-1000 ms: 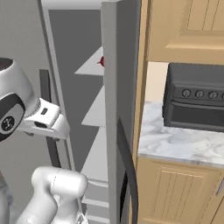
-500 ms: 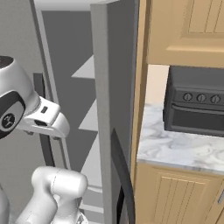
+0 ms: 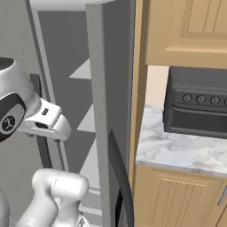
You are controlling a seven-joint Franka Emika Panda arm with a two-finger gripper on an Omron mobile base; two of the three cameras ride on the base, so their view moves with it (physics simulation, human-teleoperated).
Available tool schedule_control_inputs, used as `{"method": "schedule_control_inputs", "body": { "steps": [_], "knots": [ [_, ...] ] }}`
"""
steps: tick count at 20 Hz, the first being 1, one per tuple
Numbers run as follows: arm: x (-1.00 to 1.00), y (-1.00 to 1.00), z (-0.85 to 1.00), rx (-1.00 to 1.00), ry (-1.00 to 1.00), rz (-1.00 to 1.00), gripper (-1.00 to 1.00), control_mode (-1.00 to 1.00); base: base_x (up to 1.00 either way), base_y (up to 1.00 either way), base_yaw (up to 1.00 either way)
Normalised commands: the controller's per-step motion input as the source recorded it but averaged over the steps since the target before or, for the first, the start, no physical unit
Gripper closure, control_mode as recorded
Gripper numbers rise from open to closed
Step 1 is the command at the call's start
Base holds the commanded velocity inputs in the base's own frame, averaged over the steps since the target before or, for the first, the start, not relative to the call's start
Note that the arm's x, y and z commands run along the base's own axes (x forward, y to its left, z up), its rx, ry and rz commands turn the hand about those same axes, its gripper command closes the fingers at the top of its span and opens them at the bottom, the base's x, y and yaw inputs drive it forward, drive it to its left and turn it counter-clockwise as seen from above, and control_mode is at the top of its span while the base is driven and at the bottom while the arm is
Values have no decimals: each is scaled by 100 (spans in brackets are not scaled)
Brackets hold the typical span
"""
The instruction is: Take the squash, pear, and lemon from the freezer and place them in the bowl on the counter.
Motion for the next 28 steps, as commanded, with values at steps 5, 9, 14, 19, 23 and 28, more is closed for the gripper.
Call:
{"method": "schedule_control_inputs", "body": {
  "steps": [5, 9, 14, 19, 23, 28],
  "knots": [
    [0, 0, 0, 0, 0, 0, -100, 100, 7, -27, 0],
    [11, -11, 2, 0, -2, 0, -100, -100, 0, 0, 0],
    [0, -16, 25, 0, -25, 0, -100, -100, 0, 0, 0],
    [16, -3, 26, 0, -25, -1, -100, -100, 0, 0, 0],
    [35, -4, 31, 0, -7, -2, -100, -100, 0, 0, 0],
    [48, 0, 39, 0, 0, -3, -100, -100, 0, 0, 0]
  ]
}}
